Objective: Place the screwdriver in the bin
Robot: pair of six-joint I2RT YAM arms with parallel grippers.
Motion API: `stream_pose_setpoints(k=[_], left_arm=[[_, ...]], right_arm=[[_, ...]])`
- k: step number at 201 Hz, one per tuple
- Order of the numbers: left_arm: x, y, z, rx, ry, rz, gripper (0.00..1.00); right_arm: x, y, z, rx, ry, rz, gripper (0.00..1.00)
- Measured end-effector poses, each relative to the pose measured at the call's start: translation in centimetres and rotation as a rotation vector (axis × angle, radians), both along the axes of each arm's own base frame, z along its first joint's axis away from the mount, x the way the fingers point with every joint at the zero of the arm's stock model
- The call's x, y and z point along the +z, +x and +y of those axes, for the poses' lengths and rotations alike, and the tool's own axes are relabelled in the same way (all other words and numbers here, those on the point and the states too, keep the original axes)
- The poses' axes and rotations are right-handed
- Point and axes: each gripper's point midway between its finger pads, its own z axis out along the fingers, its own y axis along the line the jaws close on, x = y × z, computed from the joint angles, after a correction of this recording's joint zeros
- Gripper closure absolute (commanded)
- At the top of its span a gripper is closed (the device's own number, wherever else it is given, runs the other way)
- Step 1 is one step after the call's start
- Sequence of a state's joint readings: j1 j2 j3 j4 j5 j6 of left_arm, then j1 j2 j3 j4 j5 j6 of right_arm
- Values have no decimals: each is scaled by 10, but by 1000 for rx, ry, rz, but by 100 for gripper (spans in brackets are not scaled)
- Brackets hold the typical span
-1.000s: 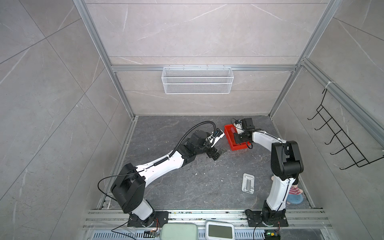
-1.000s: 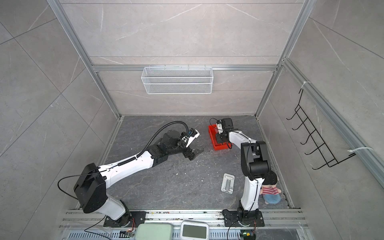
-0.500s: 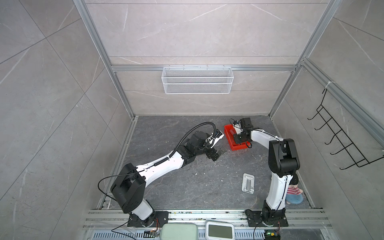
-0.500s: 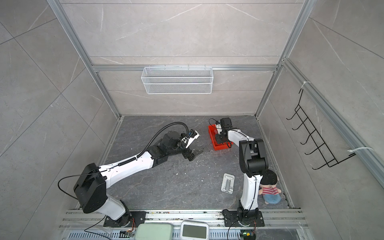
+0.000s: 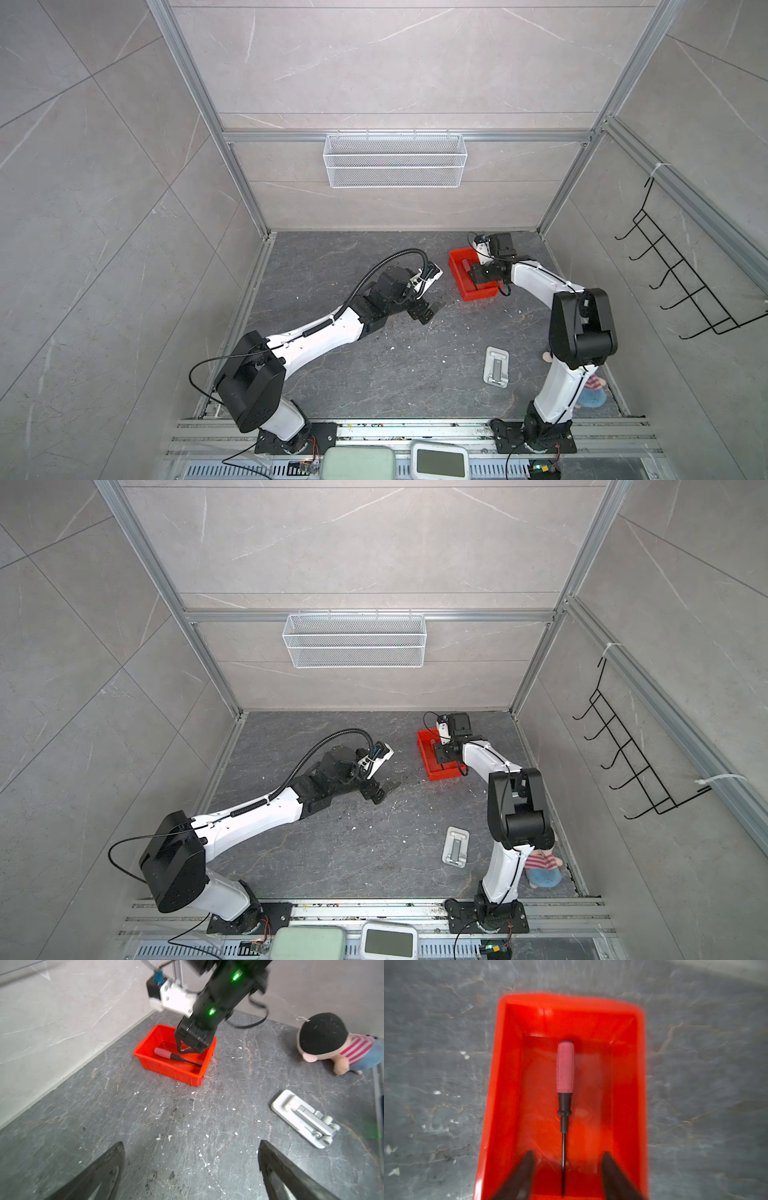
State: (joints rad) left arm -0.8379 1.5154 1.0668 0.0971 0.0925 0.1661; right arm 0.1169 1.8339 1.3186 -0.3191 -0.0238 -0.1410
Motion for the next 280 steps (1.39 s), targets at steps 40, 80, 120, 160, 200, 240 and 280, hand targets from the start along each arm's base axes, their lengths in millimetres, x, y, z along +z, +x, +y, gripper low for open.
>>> stream_pose_setpoints(k=[40,80,120,160,200,240,280], left_arm=[[-9,5,25,79,40,-64,0],[-14,18,62,184,38,-99,0],[-14,35,121,350,-15,-107,0],[-20,51,204,583,-69,-97,0],[-38,46,280,797,-52,-104,0],[-76,36,334,942,3,-77,0],[-117,42,360,1011,44,-22,0]], right_arm=[[49,-20,1,-15,61,-132,6],[76,-48,7,15,121,-211,3],[94,-77,10,44,153,-293,1],[86,-100,2,26,159,-379,1],[35,-112,-21,-68,140,-381,1],[-8,-116,-44,-178,152,-385,1],[-14,-111,-51,-222,160,-457,1]])
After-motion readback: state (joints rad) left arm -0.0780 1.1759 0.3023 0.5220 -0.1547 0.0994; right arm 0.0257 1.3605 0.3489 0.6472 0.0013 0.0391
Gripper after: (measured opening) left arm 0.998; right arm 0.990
